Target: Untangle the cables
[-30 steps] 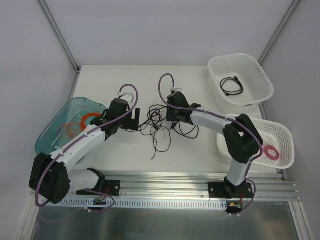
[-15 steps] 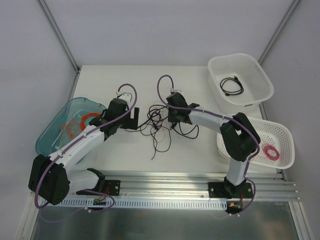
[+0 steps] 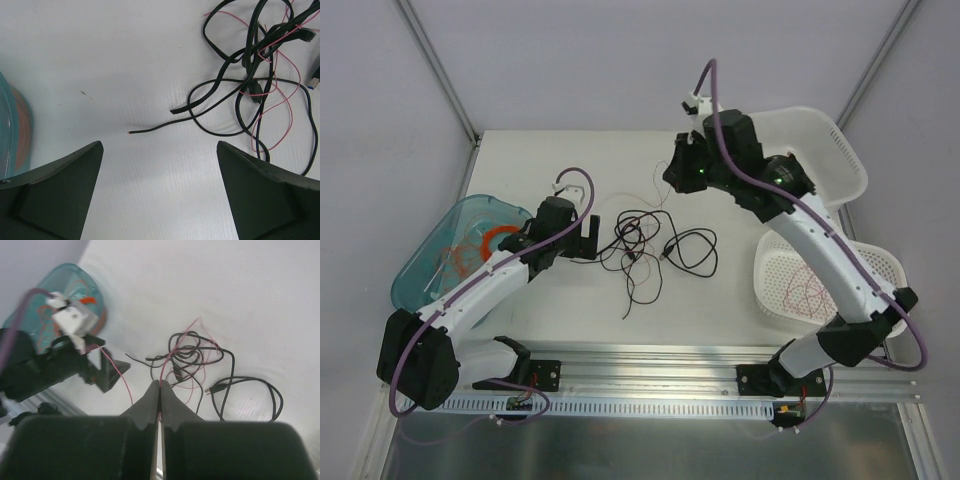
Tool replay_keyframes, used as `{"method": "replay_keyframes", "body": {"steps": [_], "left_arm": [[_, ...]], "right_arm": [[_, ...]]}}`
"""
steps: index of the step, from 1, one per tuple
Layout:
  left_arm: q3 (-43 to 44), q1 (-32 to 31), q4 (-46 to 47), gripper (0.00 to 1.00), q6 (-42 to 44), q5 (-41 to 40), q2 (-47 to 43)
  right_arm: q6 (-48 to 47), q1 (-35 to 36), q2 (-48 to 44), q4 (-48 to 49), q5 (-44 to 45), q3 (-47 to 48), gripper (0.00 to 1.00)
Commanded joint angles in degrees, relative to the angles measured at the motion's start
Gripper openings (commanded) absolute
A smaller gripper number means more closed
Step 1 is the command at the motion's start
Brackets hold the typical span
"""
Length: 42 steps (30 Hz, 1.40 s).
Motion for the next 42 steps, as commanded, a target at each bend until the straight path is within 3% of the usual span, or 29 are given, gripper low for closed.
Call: {"method": "replay_keyframes", "body": {"steps": [1, 6, 13, 23, 27, 34, 42], "left_arm": [[1.62, 0.68, 0.10, 0.99, 0.15, -0.13, -0.88], [1.62, 0.77, 0.10, 0.99, 0.06, 0.05, -0.71], [1.71, 0.77, 0.10, 0.99, 0.15, -0.57, -0.88], [1.62, 0.77, 0.10, 0.99, 0.24, -0.57, -0.71], [1.53, 0.86, 0.19, 0.99, 0.24, -0.65, -0.88], [1.35, 0.86, 0.10, 0.99, 0.50, -1.00, -0.97], [1.27, 0.77, 0.10, 0.99, 0.59, -1.00, -0.62]], "right_arm": [[-4.90, 0.45, -4.64, -9.54, -6.38, 8.68, 0.01], [-7.28, 0.37, -11.58, -2.18, -11.83, 12.21, 0.01], [-9.04, 0.28, -25.46, 10.04, -7.89, 2.03, 0.01], [-5.70, 0.28, -36.45, 2.77, -1.82, -16.25, 0.01], [-1.31, 0.37, -38.31, -0.05, -2.96, -30.71, 0.01], [5.64, 0.36, -39.89, 4.60, -5.69, -55.78, 0.01], [4.68, 1.42, -28.04, 6.81, -6.57, -61.71, 0.08]]}}
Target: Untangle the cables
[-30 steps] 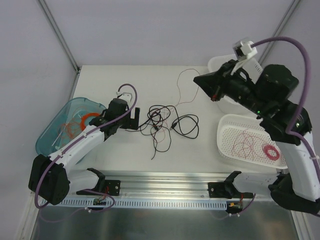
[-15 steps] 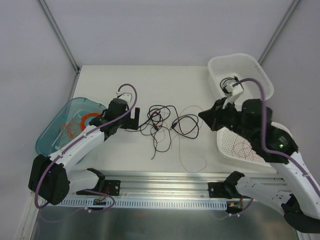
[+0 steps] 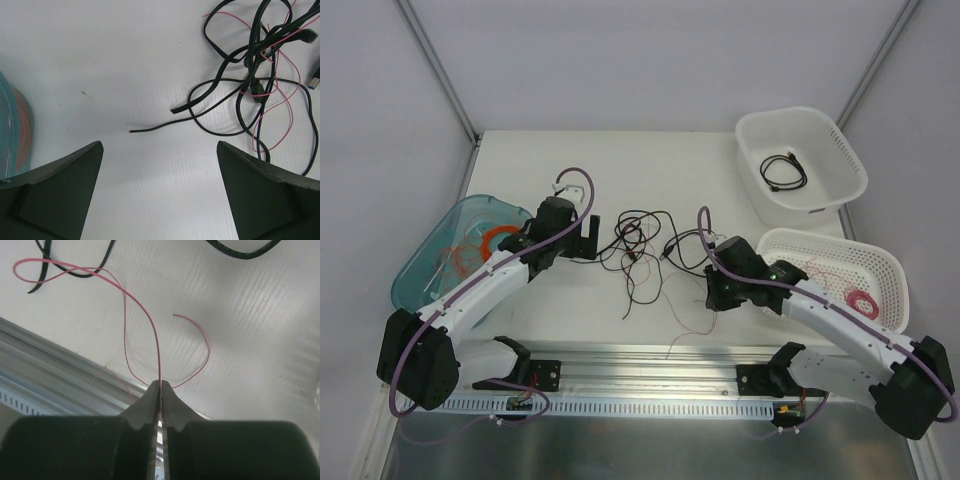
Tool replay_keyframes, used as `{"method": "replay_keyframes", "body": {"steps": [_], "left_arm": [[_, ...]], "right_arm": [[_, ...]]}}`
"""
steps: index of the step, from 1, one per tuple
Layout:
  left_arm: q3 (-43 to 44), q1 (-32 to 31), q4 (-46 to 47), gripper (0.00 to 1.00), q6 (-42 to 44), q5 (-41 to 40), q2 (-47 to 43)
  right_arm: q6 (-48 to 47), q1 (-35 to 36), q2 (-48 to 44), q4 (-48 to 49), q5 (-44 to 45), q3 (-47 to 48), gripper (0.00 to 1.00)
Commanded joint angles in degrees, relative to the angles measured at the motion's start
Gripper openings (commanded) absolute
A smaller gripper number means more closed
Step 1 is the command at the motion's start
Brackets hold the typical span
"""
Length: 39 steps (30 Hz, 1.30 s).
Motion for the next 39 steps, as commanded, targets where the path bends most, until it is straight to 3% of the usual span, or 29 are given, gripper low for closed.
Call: {"method": "replay_keyframes", "body": {"steps": [1, 4, 7, 8, 11, 15, 23, 29, 39], "left_arm": [[1.18, 0.77, 0.10, 0.99, 0.52, -1.11, -0.64], [1.18, 0.77, 0.10, 0.99, 0.70, -1.47, -0.81], [1.09, 0.77, 0.10, 0.99, 0.70, -1.56, -0.99], [1.09, 0.86, 0.02, 0.99, 0.70, -1.64, -1.08], [1.18, 0.77, 0.19, 0.99, 0.79, -1.38, -0.90], [1.18, 0.77, 0.10, 0.99, 0.79, -1.29, -0.99], [1.18, 0.77, 0.10, 0.99, 0.79, -1.38, -0.91], [1.09, 0.77, 0.10, 0.99, 0.79, -1.29, -1.08], [1.18, 0.77, 0.19, 0.99, 0.87, -1.20, -1.70]], "right_arm": [[0.96, 0.92, 6.06, 2.50, -0.68, 0.69, 0.08], [0.87, 1.88, 9.86, 2.05, -0.60, 1.39, 0.13], [0.87, 2.94, 13.55, 2.06, -0.42, 1.75, 0.28], [1.13, 3.46, 14.43, 1.88, 0.54, 1.84, 0.40], [1.83, 4.08, 14.96, 1.44, 3.87, 2.27, 0.55], [3.15, 4.26, 16.01, 1.00, 8.54, 2.71, 0.66], [15.10, 4.26, 16.72, 1.26, 15.13, 4.30, 0.66], [23.53, 4.26, 20.75, 2.58, 17.86, 3.51, 0.59], [28.03, 3.29, 26.21, 5.30, 16.64, 2.10, 0.49]]}}
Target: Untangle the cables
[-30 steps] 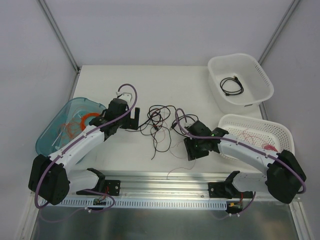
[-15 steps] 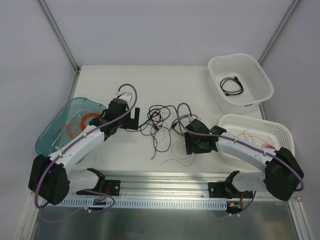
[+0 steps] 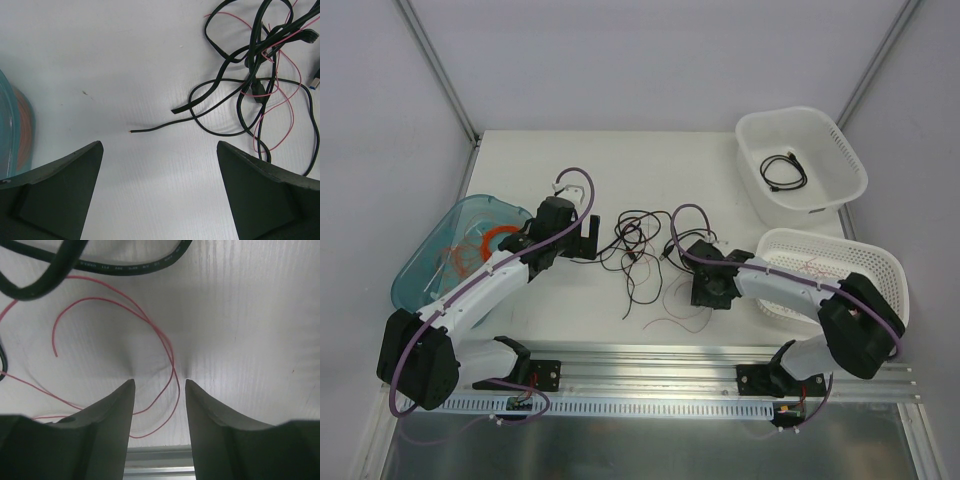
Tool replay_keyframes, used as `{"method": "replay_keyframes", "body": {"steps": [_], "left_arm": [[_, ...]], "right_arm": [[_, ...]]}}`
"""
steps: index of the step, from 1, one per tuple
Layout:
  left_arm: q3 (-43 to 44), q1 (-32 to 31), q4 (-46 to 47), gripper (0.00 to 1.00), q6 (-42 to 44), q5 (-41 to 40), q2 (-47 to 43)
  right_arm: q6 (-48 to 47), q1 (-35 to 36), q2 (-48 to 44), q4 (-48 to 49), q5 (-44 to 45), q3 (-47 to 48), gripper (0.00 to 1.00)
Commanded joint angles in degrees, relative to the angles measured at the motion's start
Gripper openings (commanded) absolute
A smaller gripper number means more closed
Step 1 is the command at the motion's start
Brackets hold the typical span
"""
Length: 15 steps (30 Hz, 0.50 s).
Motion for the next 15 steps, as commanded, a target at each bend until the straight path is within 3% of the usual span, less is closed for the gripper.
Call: {"method": "replay_keyframes", "body": {"steps": [1, 4, 11, 15], "left_arm": [[1.27, 0.77, 0.10, 0.99, 0.74, -1.12, -1.78], [1.09, 0.77, 0.10, 0.99, 0.66, -1.20, -2.13], [1.09, 0.86, 0.19, 0.99, 0.83, -1.56, -2.49], [1.09, 0.77, 0.19, 0.99, 0.83, -1.56, -2.66]], "right_arm": [[3.79, -0.67, 2.01, 1.50, 0.31, -0.46, 0.48], [4.40, -1.10, 3.16, 2.82, -1.45, -1.60, 0.39], [4.15, -0.93, 0.90, 2.83, -1.72, -2.13, 0.01], [0.81, 0.30, -4.38, -5.40, 3.02, 3.30, 0.01]]}}
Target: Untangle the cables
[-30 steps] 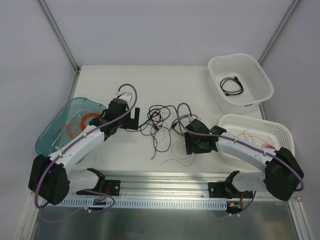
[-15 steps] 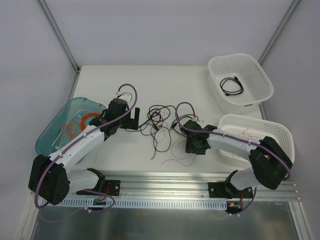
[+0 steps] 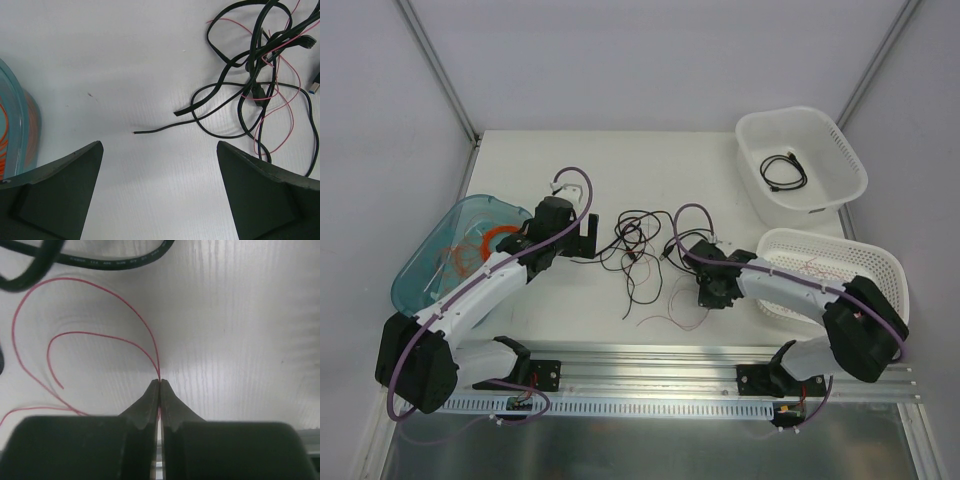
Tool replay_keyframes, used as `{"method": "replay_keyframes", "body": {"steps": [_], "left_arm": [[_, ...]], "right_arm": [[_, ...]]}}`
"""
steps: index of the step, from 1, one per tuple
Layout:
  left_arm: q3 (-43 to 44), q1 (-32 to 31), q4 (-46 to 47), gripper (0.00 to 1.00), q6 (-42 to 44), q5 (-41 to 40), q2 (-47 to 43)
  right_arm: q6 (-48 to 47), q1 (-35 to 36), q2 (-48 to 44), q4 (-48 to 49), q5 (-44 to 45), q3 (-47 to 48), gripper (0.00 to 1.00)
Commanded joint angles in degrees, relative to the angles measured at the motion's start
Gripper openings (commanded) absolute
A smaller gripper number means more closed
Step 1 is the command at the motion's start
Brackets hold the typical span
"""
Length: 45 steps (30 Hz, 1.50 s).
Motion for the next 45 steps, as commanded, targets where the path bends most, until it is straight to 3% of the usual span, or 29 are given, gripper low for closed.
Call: {"method": "replay_keyframes", "body": {"steps": [1, 10, 16, 24, 31, 38, 42, 45], "left_arm": [[1.09, 0.77, 0.19, 0.99, 0.79, -0.70, -1.57], [1.09, 0.77, 0.10, 0.99, 0.79, -0.62, -1.31], [1.00, 0.77, 0.10, 0.99, 0.79, -0.97, -1.75], [1.09, 0.77, 0.19, 0.99, 0.79, -0.70, -1.74], [0.92, 0.86, 0.19, 0.99, 0.79, -0.88, -1.83], [1.00, 0.77, 0.19, 0.99, 0.79, -0.70, -1.75], [1.00, 0.77, 0.19, 0.99, 0.70, -0.44, -1.57], [1.18, 0.77, 0.10, 0.99, 0.70, -0.26, -1.39]], "right_arm": [[-1.88, 1.09, -6.01, -7.40, 5.31, 5.19, 0.01], [-16.12, -2.51, -19.80, -21.73, 14.20, 22.33, 0.01], [-26.57, -15.94, -26.92, -24.91, 22.21, 31.66, 0.01], [-28.70, -36.07, -34.49, -17.17, 25.03, 25.52, 0.01], [-21.67, -55.74, -32.39, -13.76, 11.60, 12.62, 0.01], [-15.07, -67.90, -32.38, -8.66, 7.81, 3.54, 0.01], [-16.30, -68.52, -30.19, -9.26, 3.85, 4.85, 0.17], [-18.93, -68.35, -30.71, -9.26, 1.56, 5.99, 0.54]]}}
